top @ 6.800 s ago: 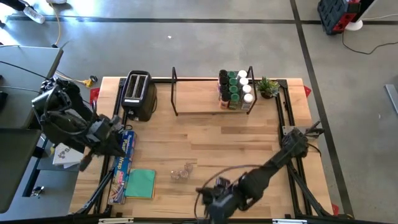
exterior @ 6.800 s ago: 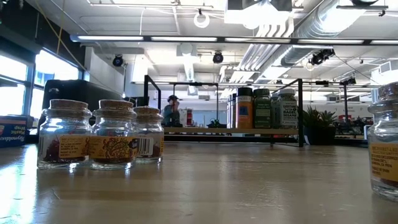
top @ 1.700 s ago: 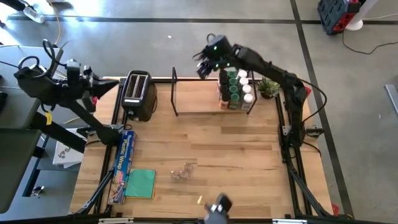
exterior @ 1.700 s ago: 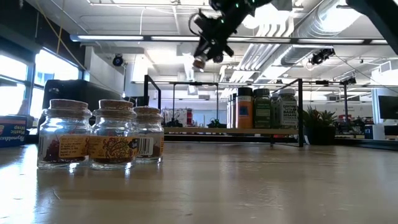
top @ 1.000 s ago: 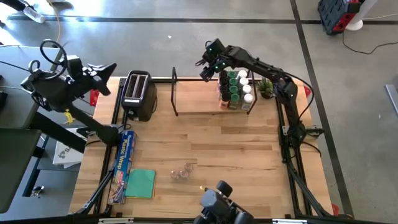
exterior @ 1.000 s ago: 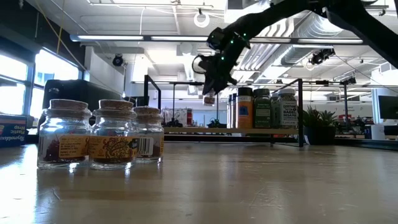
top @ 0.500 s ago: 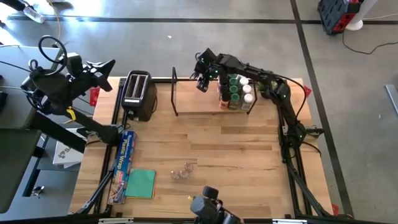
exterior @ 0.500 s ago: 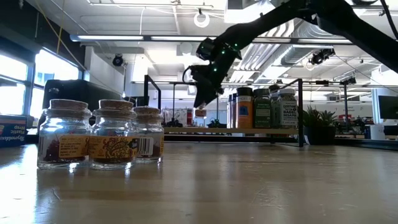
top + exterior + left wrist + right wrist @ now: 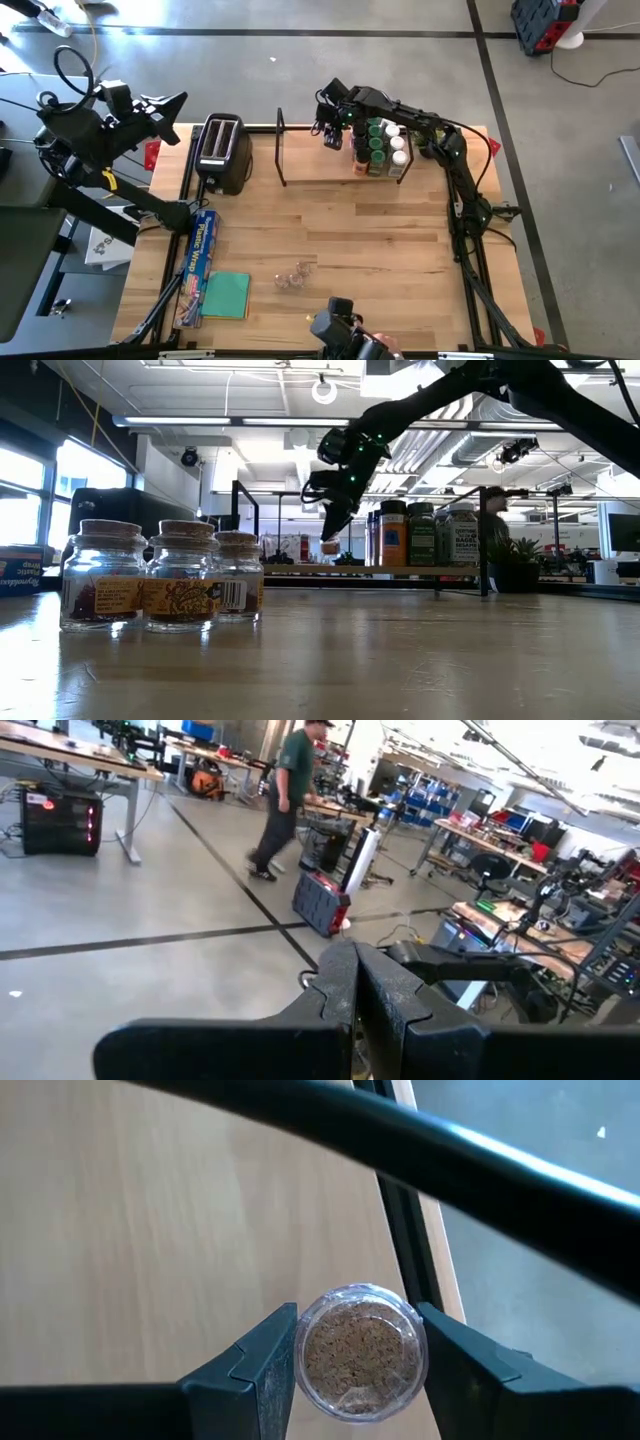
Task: Shelf spices
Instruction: Put the brown seasoning bottle on the shelf
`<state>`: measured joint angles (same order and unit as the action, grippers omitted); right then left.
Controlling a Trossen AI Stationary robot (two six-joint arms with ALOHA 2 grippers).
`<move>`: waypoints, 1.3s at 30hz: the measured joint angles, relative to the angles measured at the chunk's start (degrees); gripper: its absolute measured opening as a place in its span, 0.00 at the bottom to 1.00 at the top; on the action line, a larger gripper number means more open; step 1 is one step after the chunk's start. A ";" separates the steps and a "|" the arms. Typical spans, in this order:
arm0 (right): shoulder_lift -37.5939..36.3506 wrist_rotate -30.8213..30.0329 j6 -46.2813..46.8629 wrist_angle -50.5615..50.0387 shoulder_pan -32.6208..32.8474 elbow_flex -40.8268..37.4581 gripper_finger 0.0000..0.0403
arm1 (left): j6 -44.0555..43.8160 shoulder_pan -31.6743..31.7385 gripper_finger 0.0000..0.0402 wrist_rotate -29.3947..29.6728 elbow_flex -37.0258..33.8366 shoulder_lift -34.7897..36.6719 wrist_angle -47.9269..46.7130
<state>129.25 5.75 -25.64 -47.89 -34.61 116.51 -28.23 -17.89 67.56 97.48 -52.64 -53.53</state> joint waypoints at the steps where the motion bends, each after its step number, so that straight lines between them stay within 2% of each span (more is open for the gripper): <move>1: 0.04 -0.12 -0.13 -0.12 -0.13 0.00 0.42 | 0.01 0.00 0.01 -0.02 -0.01 -0.03 0.05; 19: 1.58 -2.71 0.70 -2.69 -0.40 0.02 0.44 | 0.02 0.00 0.01 -3.03 -0.01 -1.25 0.34; 27: 1.71 -2.93 4.43 -2.84 -0.64 0.00 0.56 | 0.31 0.00 0.01 -4.26 -0.01 -1.21 0.34; 32: 1.71 -7.02 4.61 -2.26 -0.65 0.00 0.66 | 0.37 0.00 0.01 -4.29 0.00 -1.20 0.32; 39: 1.71 -9.89 4.60 -2.46 -0.66 0.00 0.67 | 0.39 0.00 0.01 -5.46 0.00 -1.21 0.32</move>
<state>130.96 -4.14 -21.04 -50.35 -35.26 116.51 -27.83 -17.89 62.10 97.48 -53.84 -53.21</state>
